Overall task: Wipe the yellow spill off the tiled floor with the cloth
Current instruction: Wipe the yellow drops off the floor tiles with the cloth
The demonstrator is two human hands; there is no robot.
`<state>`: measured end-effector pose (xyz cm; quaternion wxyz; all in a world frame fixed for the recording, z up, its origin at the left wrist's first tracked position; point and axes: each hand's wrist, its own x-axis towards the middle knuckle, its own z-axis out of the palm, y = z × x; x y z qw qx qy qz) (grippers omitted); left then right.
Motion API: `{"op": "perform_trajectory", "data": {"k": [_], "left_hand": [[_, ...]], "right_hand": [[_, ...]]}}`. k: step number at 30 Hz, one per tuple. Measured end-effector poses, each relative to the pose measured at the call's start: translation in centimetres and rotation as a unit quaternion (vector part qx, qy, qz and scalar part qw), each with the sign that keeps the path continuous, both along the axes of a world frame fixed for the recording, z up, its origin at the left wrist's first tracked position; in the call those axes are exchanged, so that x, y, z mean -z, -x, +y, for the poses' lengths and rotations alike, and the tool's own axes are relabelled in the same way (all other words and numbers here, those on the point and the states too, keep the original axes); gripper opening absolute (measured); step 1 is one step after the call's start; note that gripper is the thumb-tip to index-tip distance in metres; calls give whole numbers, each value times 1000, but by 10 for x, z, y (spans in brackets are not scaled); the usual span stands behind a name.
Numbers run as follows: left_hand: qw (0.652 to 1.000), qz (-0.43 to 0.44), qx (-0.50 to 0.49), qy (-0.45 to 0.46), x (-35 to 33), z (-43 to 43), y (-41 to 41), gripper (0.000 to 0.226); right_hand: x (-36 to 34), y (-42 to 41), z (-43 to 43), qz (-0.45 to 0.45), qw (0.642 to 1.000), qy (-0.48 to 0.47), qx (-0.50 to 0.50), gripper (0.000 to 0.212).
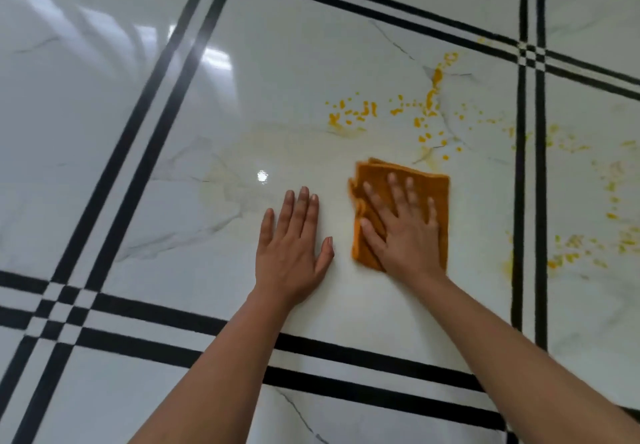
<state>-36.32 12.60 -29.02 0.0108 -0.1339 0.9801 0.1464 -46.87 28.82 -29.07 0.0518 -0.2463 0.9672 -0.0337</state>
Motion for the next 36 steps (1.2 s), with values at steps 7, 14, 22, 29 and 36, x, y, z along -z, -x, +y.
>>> {"op": "perform_trajectory", "data": {"k": [7, 14, 22, 29, 36], "left_hand": [[994, -7, 107, -11, -5, 52, 20, 65], [984, -23, 176, -8, -8, 102, 38, 64], [964, -56, 260, 6, -19, 169, 63, 70], [932, -122, 335, 60, -28, 201, 68, 62], [933, -201, 295, 44, -65, 228, 51, 57]], "right_hand": [[-5, -8, 52, -8, 972, 11, 233, 60], [-3, 24, 146, -9, 960, 2, 280, 62], [-6, 13, 207, -10, 980, -16, 199, 59], [-11, 33, 228, -4, 950, 116, 289, 44], [-76, 21, 247, -114, 802, 429, 400, 30]]}}
